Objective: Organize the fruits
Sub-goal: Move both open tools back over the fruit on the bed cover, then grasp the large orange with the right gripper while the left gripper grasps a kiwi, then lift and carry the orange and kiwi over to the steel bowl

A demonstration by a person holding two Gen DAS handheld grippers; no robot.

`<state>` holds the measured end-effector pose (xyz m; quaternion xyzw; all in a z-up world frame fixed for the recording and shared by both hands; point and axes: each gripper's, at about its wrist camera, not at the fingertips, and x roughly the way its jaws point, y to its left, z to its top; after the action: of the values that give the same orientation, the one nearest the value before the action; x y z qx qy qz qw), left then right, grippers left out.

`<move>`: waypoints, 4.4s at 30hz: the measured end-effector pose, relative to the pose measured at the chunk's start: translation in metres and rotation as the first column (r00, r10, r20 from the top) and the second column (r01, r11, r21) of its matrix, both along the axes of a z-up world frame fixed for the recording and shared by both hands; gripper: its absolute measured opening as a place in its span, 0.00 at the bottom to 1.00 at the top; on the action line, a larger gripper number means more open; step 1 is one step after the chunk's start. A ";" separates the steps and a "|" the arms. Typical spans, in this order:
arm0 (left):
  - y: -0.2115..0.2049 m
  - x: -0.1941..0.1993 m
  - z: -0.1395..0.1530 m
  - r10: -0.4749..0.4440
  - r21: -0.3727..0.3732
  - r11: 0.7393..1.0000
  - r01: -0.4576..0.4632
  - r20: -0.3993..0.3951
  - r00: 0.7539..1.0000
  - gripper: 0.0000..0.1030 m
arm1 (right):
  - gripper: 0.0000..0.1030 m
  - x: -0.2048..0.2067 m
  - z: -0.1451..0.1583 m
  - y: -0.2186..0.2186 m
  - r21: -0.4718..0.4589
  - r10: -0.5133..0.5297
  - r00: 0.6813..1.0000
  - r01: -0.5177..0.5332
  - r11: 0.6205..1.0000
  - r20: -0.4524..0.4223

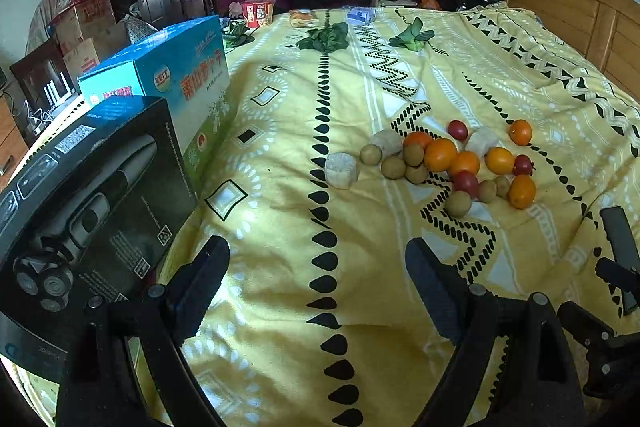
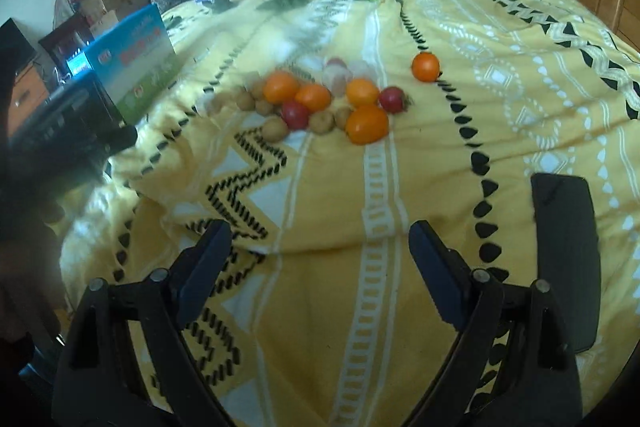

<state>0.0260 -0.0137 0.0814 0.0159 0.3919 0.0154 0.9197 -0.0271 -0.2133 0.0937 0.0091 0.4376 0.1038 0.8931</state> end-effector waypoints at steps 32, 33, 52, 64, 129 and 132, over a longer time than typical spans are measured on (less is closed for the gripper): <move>0.006 0.027 -0.079 0.000 -0.046 0.999 -0.006 -0.137 0.991 0.99 | 1.00 0.013 -0.056 -0.002 -0.046 0.008 0.999 -0.010 0.999 -0.052; 0.007 0.027 -0.079 -0.001 -0.051 0.999 -0.006 -0.136 0.991 0.99 | 1.00 0.013 -0.056 -0.002 -0.045 0.008 0.999 -0.010 0.999 -0.053; 0.009 0.024 -0.079 -0.025 -0.082 0.997 0.014 -0.137 0.990 1.00 | 0.58 0.053 -0.007 -0.027 0.127 0.002 1.000 -0.003 0.992 0.007; 0.010 0.022 -0.072 -0.041 -0.120 0.992 0.024 -0.133 0.990 0.99 | 0.59 0.137 -0.034 -0.015 -0.054 0.140 0.981 -0.148 0.987 -0.135; -0.037 -0.027 0.070 -0.187 -0.080 0.977 0.196 0.110 0.976 0.25 | 0.43 0.018 0.073 0.042 0.108 0.088 0.992 -0.097 0.989 0.088; -0.034 -0.028 0.071 -0.180 -0.086 0.978 0.190 0.111 0.977 0.25 | 0.43 0.015 0.076 0.048 0.102 0.094 0.992 -0.103 0.989 0.088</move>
<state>-0.0021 -0.0477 0.1529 0.0071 0.3414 -0.0887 0.9357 -0.0116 -0.1656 0.1698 0.0308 0.3940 0.1715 0.9025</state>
